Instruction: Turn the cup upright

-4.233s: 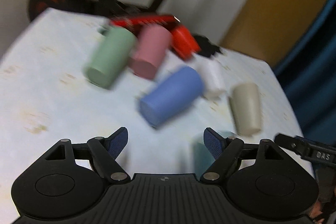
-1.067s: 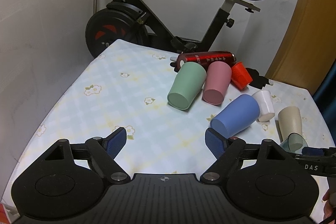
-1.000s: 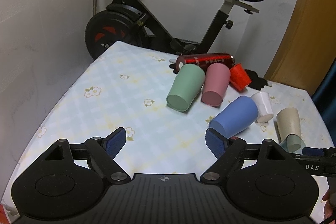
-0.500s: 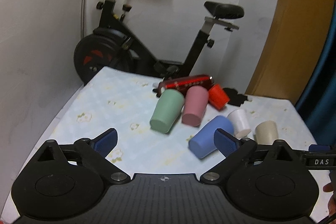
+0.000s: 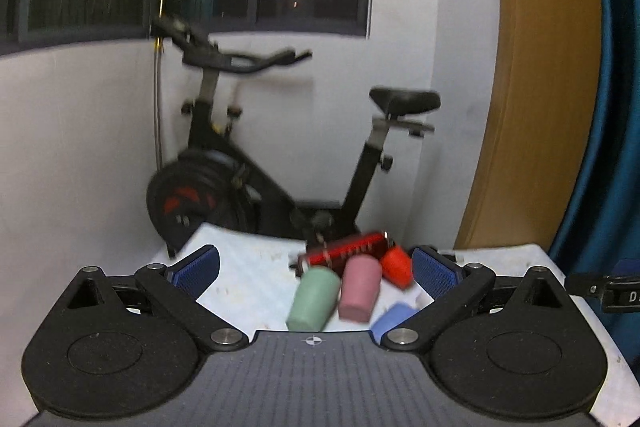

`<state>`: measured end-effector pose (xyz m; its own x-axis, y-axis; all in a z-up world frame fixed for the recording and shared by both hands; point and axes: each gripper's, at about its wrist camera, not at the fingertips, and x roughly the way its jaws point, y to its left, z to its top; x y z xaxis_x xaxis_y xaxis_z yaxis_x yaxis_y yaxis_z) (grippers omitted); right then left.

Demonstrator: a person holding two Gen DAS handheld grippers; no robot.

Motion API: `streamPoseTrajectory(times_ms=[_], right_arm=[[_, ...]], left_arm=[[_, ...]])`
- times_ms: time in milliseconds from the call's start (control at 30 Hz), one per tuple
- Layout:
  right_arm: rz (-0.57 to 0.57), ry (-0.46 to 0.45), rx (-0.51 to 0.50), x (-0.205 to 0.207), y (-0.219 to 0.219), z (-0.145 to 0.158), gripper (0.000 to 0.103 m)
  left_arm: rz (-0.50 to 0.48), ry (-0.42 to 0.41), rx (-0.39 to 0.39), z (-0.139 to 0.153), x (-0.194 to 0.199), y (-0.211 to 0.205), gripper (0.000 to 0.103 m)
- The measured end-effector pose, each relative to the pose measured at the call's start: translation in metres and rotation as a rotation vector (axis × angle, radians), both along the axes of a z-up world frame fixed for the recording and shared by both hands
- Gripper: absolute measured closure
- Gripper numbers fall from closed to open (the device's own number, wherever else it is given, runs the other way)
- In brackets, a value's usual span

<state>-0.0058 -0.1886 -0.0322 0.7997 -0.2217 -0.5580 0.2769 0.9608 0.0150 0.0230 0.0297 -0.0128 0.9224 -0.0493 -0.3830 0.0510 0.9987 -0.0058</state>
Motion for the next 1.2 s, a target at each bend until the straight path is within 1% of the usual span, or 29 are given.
streamPoseTrajectory(times_ms=[200,400,600,1200], right_arm=[[-0.001,-0.069,-0.038,-0.017,0.005,0.031,0.0],[-0.005,-0.087,-0.048,-0.025,0.008,0.044,0.0],[-0.014,-0.09,-0.036,-0.027,0.01,0.046,0.0],[-0.03,-0.077,-0.015,-0.028,0.005,0.042,0.0]], left_arm=[[-0.011,-0.07,0.027,0.022,-0.014,-0.015,0.0],[-0.022,-0.091,0.046,0.025,-0.021,-0.024,0.0],[-0.042,-0.081,0.039,0.022,-0.024,-0.023,0.0],[-0.057,-0.059,0.04,0.022,-0.026,-0.021,0.0]])
